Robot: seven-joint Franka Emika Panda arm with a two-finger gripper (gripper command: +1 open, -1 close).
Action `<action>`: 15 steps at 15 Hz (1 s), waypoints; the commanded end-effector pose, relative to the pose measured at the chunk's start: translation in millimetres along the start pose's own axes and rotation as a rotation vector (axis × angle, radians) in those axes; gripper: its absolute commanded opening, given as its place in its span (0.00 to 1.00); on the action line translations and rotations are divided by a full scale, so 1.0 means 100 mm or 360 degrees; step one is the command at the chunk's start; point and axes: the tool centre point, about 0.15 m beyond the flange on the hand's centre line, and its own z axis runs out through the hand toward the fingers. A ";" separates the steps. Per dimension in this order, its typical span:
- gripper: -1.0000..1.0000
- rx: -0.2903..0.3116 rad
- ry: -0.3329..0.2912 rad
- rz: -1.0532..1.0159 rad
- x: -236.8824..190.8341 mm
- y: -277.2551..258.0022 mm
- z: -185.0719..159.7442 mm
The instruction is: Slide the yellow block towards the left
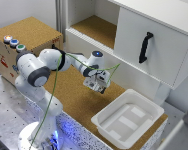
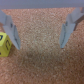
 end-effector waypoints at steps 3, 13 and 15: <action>0.00 0.0024 0.0020 -0.0035 0.32 -0.27 0.16; 0.00 0.0056 -0.0092 -0.0019 0.14 -0.71 0.22; 0.00 0.0063 -0.0098 0.0003 0.10 -0.74 0.19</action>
